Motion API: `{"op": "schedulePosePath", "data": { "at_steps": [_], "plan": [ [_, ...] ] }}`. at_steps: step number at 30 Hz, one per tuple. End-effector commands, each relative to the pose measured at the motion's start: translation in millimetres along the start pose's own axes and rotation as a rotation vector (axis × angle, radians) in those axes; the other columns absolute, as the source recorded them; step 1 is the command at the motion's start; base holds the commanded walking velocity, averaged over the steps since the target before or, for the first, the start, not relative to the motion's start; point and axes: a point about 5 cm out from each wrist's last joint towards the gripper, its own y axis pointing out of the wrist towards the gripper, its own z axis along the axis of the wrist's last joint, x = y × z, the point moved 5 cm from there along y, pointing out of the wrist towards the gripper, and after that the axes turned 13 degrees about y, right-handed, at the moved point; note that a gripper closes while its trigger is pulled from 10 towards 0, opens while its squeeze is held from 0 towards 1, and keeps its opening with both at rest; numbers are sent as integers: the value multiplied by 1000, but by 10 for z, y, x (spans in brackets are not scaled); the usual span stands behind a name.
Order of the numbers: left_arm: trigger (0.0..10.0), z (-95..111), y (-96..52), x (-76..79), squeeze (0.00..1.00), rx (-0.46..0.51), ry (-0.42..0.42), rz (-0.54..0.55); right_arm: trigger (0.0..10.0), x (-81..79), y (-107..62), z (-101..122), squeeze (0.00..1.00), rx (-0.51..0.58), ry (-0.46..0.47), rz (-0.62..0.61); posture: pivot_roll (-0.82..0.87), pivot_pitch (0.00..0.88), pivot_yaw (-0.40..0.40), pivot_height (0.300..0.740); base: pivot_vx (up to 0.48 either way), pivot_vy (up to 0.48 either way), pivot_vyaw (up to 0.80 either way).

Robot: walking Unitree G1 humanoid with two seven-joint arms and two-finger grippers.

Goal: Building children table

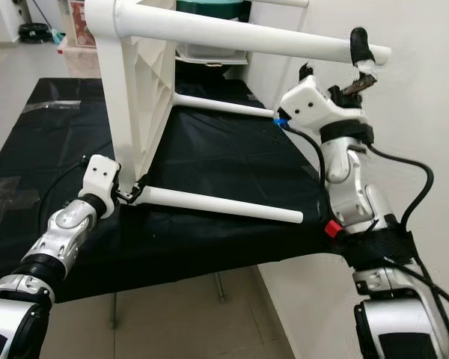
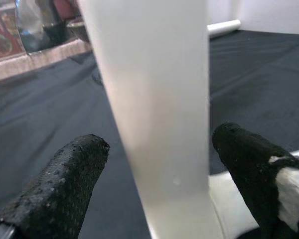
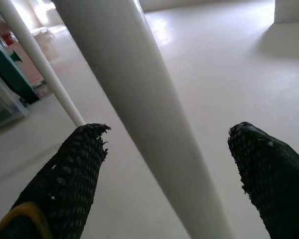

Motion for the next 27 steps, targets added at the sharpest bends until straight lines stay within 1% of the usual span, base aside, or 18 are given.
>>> {"op": "schedulePosePath", "data": {
  "at_steps": [1, 2, 8, 9, 10, 11, 12, 13, 16, 17, 19, 20, 21, 22, 23, 24, 27],
  "plan": [
    [10000, -1, 7, 0, 0, 0, 10, -9, 10000, -29, 35, -8, 1000, 2, -61, 26, -40, 0, -80, 740, 0, 0, 0],
    [10000, 0, 8, -5, 0, -1, 10, -8, 10000, -56, 55, -19, 1000, 0, -85, 44, -40, 0, -80, 740, 0, 0, 0],
    [10000, 1, 15, -16, 0, -2, 8, -6, 10000, -88, 94, -59, 1000, -16, -120, 68, -45, 0, -81, 740, 0, 0, 0],
    [10000, 4, 22, -24, 0, -3, 6, -5, 10000, -93, 120, -76, 765, -26, -131, 75, -45, 0, -83, 740, 0, 0, 0],
    [10000, 4, 22, -24, 0, -3, 6, -5, 10000, -93, 120, -76, 765, -26, -131, 75, -45, 0, -83, 740, 0, 0, 0],
    [10000, 6, 30, -27, 0, -6, 8, -7, 10000, -96, 143, -75, 153, -29, -134, 78, -46, 0, -84, 740, 0, 0, 0],
    [10000, 7, 39, -30, 0, -9, 9, -9, 10000, -107, 158, -72, 0, -30, -132, 84, -47, 0, -83, 740, 0, 0, 0],
    [10000, 11, 46, -31, 0, -12, 10, -11, 8941, -115, 163, -71, 0, -31, -125, 88, -48, 0, -82, 740, 0, 0, 0],
    [10000, 18, 54, -35, 0, -12, 9, -12, 8941, -124, 166, -78, 0, -32, -124, 91, -48, 0, -82, 740, 0, 0, 0],
    [10000, 30, 63, -39, 0, -11, 7, -13, 7725, -127, 167, -103, 0, -39, -131, 94, -49, 0, -80, 740, 0, 0, 0],
    [10000, 30, 63, -39, 0, -11, 7, -13, 7725, -127, 167, -103, 0, -39, -131, 94, -49, 0, -80, 740, 0, 0, 0],
    [10000, 43, 72, -40, 0, -9, 5, -14, 7020, -121, 170, -142, 0, -48, -142, 97, -50, 0, -80, 740, 0, 0, 0],
    [10000, 43, 72, -40, 0, -9, 5, -14, 7020, -121, 170, -142, 0, -48, -142, 97, -50, 0, -80, 740, 0, 0, 0],
    [10000, 65, 87, -36, 0, -5, 3, -17, 2431, -99, 180, -216, 0, -68, -159, 104, -54, 0, -81, 740, 0, 0, 0],
    [10000, 65, 87, -36, 0, -5, 3, -17, 2431, -99, 180, -216, 0, -68, -159, 104, -54, 0, -81, 740, 0, 0, 0],
    [10000, 70, 91, -34, 0, -5, 2, -18, 0, -92, 187, -230, 0, -72, -162, 106, -56, 0, -80, 740, 0, 0, 0],
    [10000, 71, 94, -31, 0, -5, 3, -20, 0, -88, 193, -235, 0, -73, -162, 108, -56, 0, -80, 740, 0, 0, 0]
  ]
}}
